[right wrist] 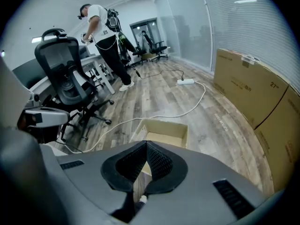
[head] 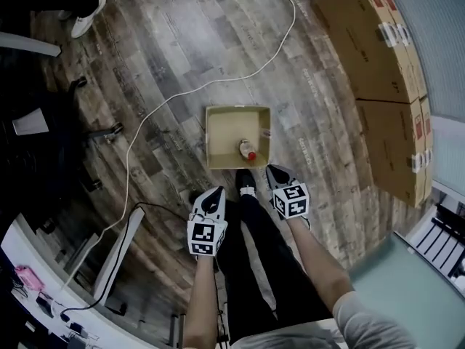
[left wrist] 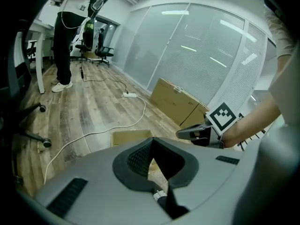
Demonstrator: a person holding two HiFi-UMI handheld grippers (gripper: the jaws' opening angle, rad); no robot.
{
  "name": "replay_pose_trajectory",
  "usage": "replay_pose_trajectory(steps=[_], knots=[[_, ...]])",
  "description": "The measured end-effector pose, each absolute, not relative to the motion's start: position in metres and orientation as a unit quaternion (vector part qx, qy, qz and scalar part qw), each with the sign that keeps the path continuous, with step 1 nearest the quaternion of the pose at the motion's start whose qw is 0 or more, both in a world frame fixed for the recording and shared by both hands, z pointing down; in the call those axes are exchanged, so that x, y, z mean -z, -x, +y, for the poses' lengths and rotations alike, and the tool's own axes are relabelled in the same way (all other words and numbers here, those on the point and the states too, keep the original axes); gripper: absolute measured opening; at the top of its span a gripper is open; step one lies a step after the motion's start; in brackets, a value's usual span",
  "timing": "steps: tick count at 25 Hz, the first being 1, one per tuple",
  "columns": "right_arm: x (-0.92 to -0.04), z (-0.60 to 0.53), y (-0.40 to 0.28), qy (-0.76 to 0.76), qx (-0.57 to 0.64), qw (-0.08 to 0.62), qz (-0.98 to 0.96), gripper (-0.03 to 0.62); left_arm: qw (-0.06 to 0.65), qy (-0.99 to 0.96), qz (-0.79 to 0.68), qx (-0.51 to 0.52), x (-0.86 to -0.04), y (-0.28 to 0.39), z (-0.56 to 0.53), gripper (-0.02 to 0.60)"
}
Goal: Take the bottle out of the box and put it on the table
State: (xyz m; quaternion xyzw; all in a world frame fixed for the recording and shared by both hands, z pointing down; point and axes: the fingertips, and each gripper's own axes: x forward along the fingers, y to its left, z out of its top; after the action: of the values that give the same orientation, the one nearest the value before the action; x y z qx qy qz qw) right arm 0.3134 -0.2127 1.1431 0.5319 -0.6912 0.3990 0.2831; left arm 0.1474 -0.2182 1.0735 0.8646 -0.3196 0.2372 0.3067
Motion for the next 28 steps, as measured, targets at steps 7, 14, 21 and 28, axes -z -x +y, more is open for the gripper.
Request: replay_pose_trajectory(steps=[7, 14, 21, 28], knots=[[-1.217, -0.199, -0.311, -0.48, -0.374, 0.381, -0.696, 0.043, 0.301, -0.874, -0.294, -0.243, -1.126, -0.166, -0.209, 0.014], [-1.286, -0.204, -0.296, -0.395, -0.329, 0.432, -0.741, 0.185, 0.282, -0.884, -0.286, -0.24, -1.173, -0.181, -0.206, 0.014], [-1.329, -0.213, -0.287, -0.358, -0.283, 0.488, -0.744, 0.265, 0.278, -0.883, -0.287, -0.246, -1.201, -0.18, -0.193, 0.014], [-1.345, -0.216, -0.283, -0.345, -0.265, 0.527, -0.73, 0.186, 0.282, -0.879, -0.294, -0.249, -1.209, -0.168, -0.179, 0.014]])
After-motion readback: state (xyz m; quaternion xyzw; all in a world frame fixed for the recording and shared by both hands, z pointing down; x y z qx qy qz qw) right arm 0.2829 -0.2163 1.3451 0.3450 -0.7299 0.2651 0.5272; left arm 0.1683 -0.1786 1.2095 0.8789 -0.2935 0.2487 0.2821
